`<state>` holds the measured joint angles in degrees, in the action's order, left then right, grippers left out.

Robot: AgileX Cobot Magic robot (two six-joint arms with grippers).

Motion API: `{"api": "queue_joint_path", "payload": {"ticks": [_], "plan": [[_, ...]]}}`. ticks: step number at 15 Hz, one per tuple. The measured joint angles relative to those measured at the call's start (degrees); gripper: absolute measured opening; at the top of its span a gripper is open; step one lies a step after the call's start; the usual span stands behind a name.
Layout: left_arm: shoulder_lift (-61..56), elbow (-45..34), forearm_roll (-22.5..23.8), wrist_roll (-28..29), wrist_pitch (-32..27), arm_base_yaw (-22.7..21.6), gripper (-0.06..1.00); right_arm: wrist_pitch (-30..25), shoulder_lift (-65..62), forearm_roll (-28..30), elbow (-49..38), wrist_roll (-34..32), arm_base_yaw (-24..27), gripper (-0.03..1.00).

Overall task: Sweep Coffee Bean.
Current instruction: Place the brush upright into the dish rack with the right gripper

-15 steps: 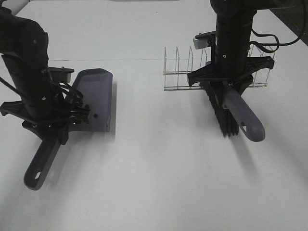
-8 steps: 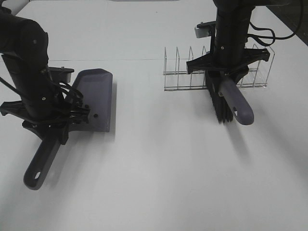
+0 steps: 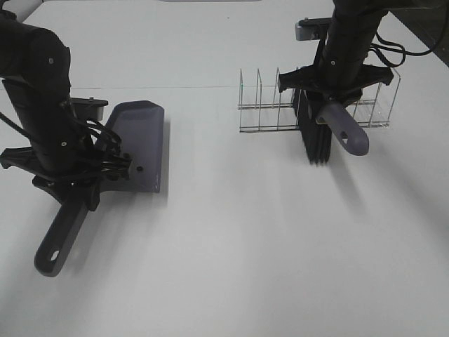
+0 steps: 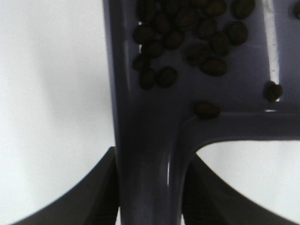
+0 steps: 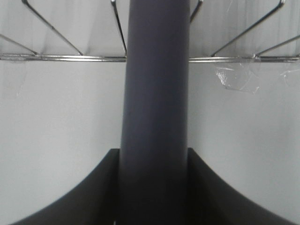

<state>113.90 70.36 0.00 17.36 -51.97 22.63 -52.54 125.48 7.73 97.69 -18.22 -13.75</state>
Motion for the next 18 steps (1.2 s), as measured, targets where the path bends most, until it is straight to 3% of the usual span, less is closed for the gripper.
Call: {"api": "queue_joint_path", "payload": {"ticks": [7,18], "plan": [[0.00,0.00,0.00,0.00,-1.09,0.00,0.33,-2.01,4.70,0.52,8.37,1.15,0.06,0.29],[0.00,0.00,0.00,0.00,-1.20,0.00,0.33,-4.98,6.82,0.52,10.03,1.89,0.06,0.29]]}}
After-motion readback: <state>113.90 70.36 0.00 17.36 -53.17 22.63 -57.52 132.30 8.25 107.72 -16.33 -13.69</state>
